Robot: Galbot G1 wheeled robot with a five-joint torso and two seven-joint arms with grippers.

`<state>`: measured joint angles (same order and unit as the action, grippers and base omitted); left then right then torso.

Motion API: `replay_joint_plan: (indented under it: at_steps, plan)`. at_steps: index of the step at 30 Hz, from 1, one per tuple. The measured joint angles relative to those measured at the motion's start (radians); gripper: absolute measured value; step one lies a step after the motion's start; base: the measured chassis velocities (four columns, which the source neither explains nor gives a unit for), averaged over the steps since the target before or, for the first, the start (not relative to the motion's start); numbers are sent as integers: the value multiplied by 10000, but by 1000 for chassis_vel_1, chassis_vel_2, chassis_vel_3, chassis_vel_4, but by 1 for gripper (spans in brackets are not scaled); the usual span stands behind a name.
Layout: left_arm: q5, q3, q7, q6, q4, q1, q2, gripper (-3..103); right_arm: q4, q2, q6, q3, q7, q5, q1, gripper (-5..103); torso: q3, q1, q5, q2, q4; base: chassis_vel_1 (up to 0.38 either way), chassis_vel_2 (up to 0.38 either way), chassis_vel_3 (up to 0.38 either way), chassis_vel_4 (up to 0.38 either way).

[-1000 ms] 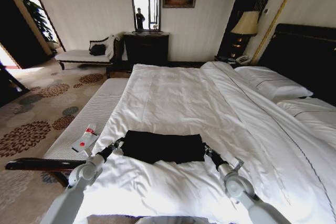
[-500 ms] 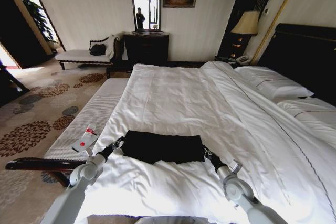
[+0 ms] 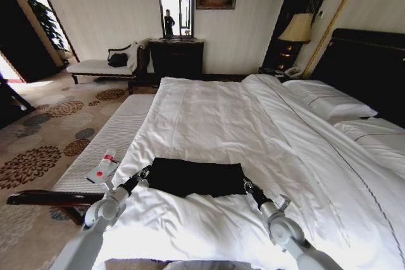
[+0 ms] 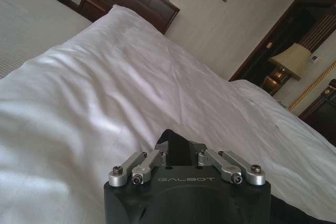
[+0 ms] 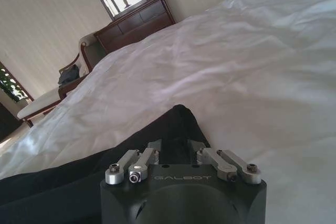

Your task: Fold the clothes on the bed.

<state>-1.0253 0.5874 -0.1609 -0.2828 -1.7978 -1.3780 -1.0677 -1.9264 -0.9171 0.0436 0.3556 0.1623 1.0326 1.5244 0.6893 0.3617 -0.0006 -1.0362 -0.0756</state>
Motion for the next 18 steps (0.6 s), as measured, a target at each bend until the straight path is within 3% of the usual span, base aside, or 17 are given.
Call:
replay_joint_plan:
  at_steps: [2, 4, 5, 7, 9, 10, 12, 13, 14, 15, 16, 18]
  plan:
    - [125, 439, 41, 93, -697, -380, 34, 34, -669, 71, 49, 216, 27, -134, 395, 41, 0, -1, 0, 0, 2, 0, 0, 0, 0]
    - [89, 596, 58, 103, -912, -480, 45, 40, -893, 95, 77, 311, 53, -171, 511, 41, -1, -1, 0, 1, 1, 0, 0, 0, 0]
    - [-9, 828, 87, 111, -1223, -598, 61, 40, -1243, 127, 122, 470, 79, -213, 686, 46, 0, -1, 0, 0, 2, 0, 0, 0, 0]
    - [-331, 1365, 173, 117, -1916, -727, 105, 51, -2035, 188, 191, 999, 129, -225, 903, 57, 0, -1, -1, 0, 0, 0, 0, 0, 0]
    - [-501, 1551, 237, 118, -2181, -725, 129, 56, -2292, 212, 197, 1197, 159, -159, 902, 57, -1, -2, -1, 0, 0, 0, 0, 0, 0]
    - [-836, 1760, 395, 91, -2550, -635, 174, 61, -2617, 260, 184, 1432, 233, 16, 806, 62, -1, -2, 0, 0, 2, 0, 0, 0, 0]
    - [-1240, 1762, 1282, -177, -3008, 16, 321, 72, -2877, 422, -19, 1618, 461, 597, 202, 73, -1, -2, -1, -1, 4, 0, 0, 0, 0]
    - [-1240, 1762, 1282, -177, -3008, 16, 321, 72, -2877, 422, -19, 1618, 461, 597, 202, 73, -1, -2, -1, -1, 4, 0, 0, 0, 0]
    - [-1225, 1638, 1691, -349, -3033, 325, 383, 72, -2827, 487, -124, 1565, 565, 847, -113, 79, -1, -2, 1, -1, -1, 0, 0, 0, 0]
    - [-1113, 1505, 2013, -537, -3031, 587, 439, 78, -2728, 535, -208, 1473, 645, 1045, -381, 79, -1, -1, -1, -1, -3, 0, 0, 0, 0]
    - [-567, 1115, 2485, -866, -2907, 1140, 604, 83, -2351, 626, -467, 1168, 818, 1558, -970, 90, 0, 0, 0, 0, -3, 0, 0, 0, 0]
    - [-258, 890, 2566, -1020, -2823, 1353, 688, 89, -2054, 662, -644, 903, 911, 1907, -1330, 95, 2, 1, 1, 1, -4, 0, 0, 0, 0]
